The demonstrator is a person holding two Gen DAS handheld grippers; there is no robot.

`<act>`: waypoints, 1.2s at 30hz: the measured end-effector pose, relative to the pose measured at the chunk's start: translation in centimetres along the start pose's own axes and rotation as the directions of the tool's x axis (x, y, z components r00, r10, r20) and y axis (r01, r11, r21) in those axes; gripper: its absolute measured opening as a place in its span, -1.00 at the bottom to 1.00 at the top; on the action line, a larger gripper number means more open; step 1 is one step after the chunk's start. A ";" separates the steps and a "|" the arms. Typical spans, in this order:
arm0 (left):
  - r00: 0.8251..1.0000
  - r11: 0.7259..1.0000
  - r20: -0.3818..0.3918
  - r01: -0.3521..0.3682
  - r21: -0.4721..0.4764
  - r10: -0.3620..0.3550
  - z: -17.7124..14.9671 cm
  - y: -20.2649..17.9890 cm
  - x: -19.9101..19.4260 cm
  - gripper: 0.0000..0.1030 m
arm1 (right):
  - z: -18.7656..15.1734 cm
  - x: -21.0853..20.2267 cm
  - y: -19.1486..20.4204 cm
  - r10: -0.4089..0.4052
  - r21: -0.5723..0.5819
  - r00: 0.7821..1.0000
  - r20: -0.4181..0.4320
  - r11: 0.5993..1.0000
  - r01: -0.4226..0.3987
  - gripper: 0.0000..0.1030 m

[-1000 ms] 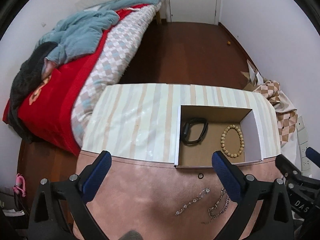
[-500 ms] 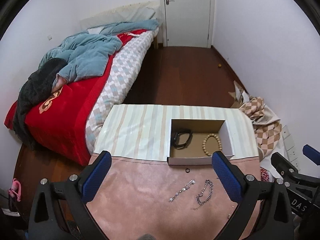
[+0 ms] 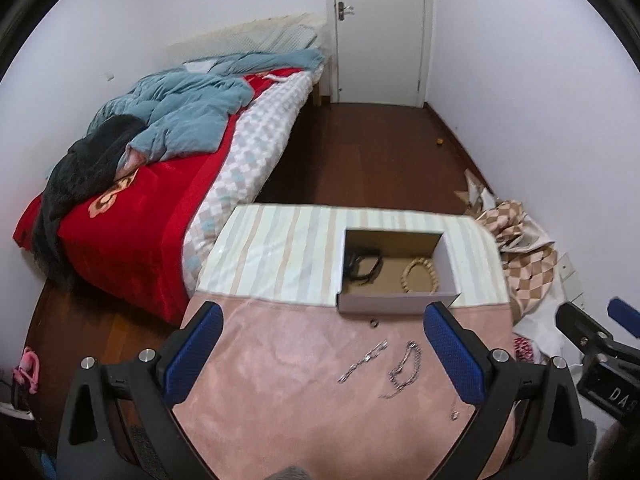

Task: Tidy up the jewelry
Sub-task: 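Lift both grippers out of the box back over the jewelry, then grasp the thin silver necklace with the right gripper while the left grasps the thick silver chain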

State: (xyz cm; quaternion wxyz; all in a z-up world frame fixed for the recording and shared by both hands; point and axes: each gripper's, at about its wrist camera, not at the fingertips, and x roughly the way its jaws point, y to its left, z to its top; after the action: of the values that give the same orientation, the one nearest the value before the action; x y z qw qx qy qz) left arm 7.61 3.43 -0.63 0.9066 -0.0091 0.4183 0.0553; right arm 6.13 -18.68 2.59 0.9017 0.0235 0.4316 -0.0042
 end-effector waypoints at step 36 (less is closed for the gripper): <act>0.936 0.996 -0.342 -0.073 0.043 0.084 -12.1 0.6 14.6 0.99 | -17.3 16.2 -2.6 0.040 0.122 0.965 -0.258 0.992 -0.008 -0.80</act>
State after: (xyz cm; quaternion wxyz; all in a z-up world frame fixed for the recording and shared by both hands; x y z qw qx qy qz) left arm 7.84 4.62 -19.56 0.8168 0.0116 0.5708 0.0828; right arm 2.80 -20.28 -20.94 0.8342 0.0832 0.5449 -0.0161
